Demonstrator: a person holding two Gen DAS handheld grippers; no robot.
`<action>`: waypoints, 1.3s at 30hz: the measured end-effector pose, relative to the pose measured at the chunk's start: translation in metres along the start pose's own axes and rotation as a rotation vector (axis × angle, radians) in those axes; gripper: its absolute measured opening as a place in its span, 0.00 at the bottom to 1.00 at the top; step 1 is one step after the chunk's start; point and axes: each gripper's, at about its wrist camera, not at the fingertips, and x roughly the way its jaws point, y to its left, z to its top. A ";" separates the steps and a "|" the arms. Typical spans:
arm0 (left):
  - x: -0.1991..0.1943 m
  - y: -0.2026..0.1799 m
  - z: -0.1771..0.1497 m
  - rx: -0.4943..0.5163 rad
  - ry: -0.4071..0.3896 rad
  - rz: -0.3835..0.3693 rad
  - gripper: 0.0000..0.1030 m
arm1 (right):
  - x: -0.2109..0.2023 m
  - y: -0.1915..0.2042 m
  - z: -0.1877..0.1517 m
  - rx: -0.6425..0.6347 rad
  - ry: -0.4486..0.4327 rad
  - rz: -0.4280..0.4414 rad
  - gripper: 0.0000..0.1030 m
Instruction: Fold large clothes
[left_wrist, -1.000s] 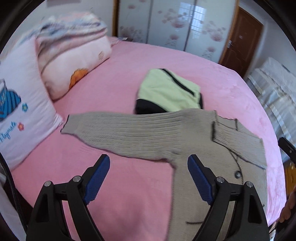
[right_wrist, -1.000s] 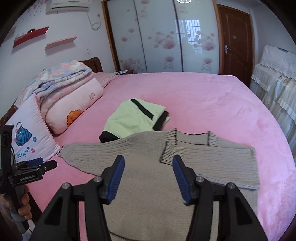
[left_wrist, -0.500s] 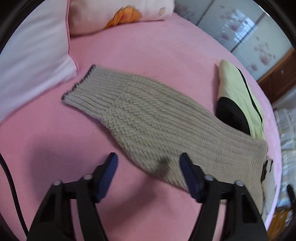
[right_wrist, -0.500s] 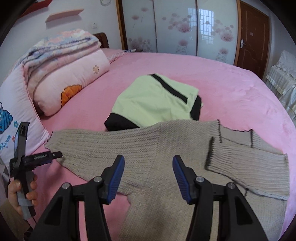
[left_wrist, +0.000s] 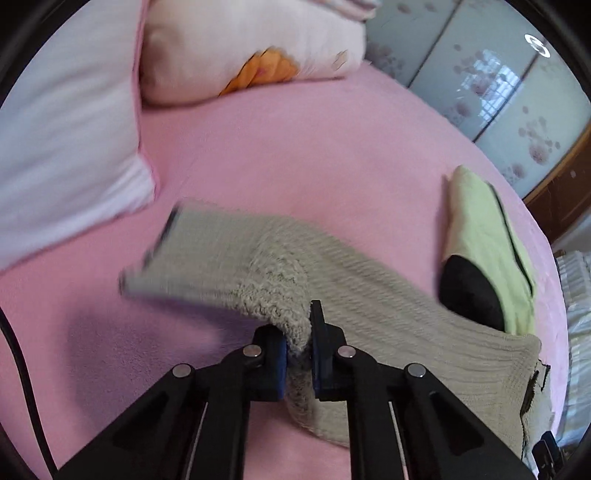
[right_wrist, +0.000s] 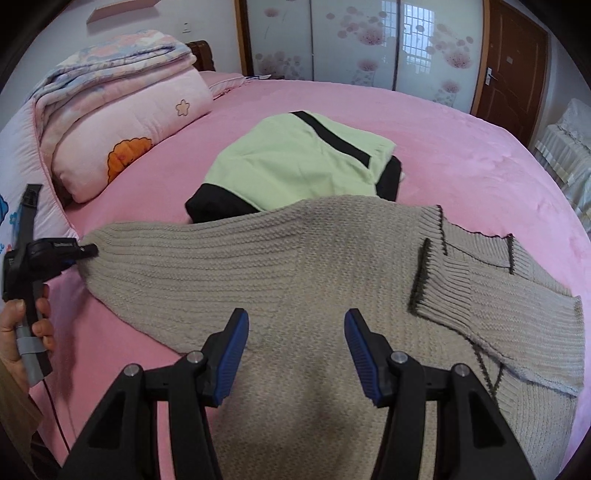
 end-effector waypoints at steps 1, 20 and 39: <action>-0.013 -0.015 0.001 0.023 -0.018 -0.029 0.07 | -0.002 -0.005 0.001 0.004 -0.002 -0.007 0.53; -0.050 -0.338 -0.188 0.525 0.193 -0.370 0.07 | -0.073 -0.195 -0.034 0.214 -0.065 -0.176 0.53; -0.085 -0.305 -0.190 0.715 0.132 -0.254 0.81 | -0.072 -0.163 -0.029 0.078 -0.045 -0.004 0.53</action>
